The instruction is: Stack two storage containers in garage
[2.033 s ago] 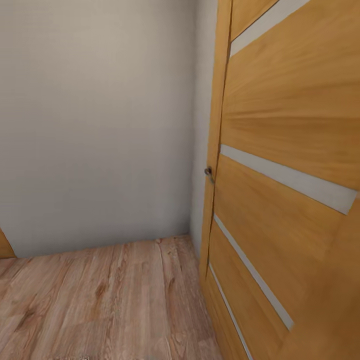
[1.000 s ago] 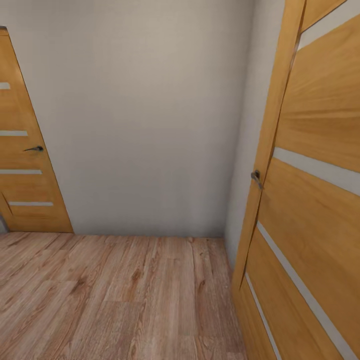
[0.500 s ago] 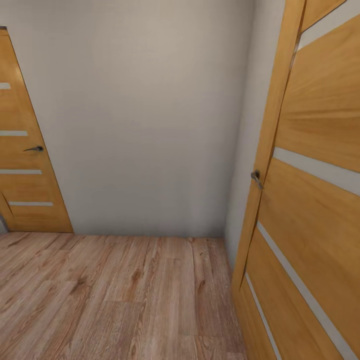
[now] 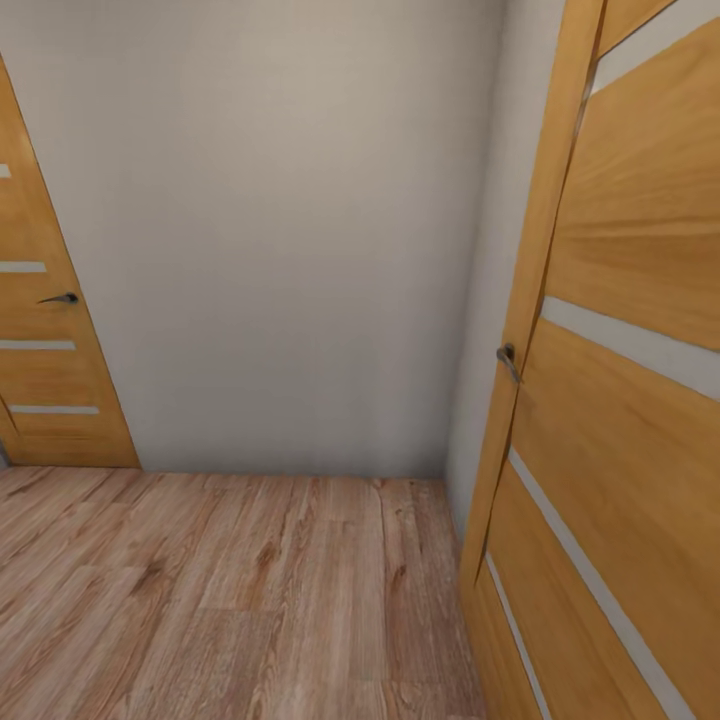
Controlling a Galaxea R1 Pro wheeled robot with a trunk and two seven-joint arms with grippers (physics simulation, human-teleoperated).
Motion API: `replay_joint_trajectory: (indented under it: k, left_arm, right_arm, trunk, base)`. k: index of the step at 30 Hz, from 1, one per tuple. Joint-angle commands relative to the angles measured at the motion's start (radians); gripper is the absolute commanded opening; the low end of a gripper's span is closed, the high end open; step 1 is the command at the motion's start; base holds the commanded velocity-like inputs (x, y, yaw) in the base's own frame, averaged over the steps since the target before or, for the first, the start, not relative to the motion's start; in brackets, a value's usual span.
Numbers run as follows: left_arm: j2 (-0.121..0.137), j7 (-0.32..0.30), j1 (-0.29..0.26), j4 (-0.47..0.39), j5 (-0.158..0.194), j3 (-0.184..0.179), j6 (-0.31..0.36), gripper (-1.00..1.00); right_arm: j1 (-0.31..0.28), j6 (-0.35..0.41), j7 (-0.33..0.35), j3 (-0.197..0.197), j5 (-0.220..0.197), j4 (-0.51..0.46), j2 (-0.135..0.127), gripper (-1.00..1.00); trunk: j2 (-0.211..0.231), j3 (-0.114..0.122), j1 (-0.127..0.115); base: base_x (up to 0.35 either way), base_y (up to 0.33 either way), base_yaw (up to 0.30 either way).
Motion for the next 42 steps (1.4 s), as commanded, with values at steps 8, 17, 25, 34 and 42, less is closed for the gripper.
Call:
replay_joint_trajectory:
  k: [8,17,25,34,42]
  left_arm:
    - [0.004,0.002,-0.001,0.003,-0.008,0.006,-0.005,1.0]
    - [0.002,0.002,-0.001,0.002,-0.008,0.006,0.014,1.0]
    - [0.001,0.002,-0.001,0.002,-0.008,0.005,0.015,1.0]
    - [0.002,0.002,-0.001,0.002,-0.008,0.003,0.015,1.0]
    - [0.0,0.002,-0.001,0.002,-0.007,0.005,0.015,1.0]
  right_arm:
    - [0.001,-0.001,0.0,-0.002,0.005,-0.002,0.0,1.0]
    - [0.001,-0.001,0.0,-0.001,0.006,-0.002,0.0,1.0]
    - [0.001,0.0,-0.001,0.0,0.006,-0.002,0.0,1.0]
    - [0.001,-0.001,0.0,0.001,0.006,-0.001,0.0,1.0]
    - [0.001,-0.001,0.003,0.001,0.006,-0.001,0.0,1.0]
  trunk:
    - [-0.001,-0.001,0.0]
    - [-0.001,-0.001,0.0]
    - [-0.001,-0.001,0.0]
    - [-0.001,-0.001,0.0]
    - [-0.001,-0.001,0.0]
  base:
    - [0.087,0.044,0.0]
    - [0.037,0.019,0.0]
    - [0.0,0.0,0.0]
    - [0.118,0.0,0.0]
    - [0.167,0.0,0.0]
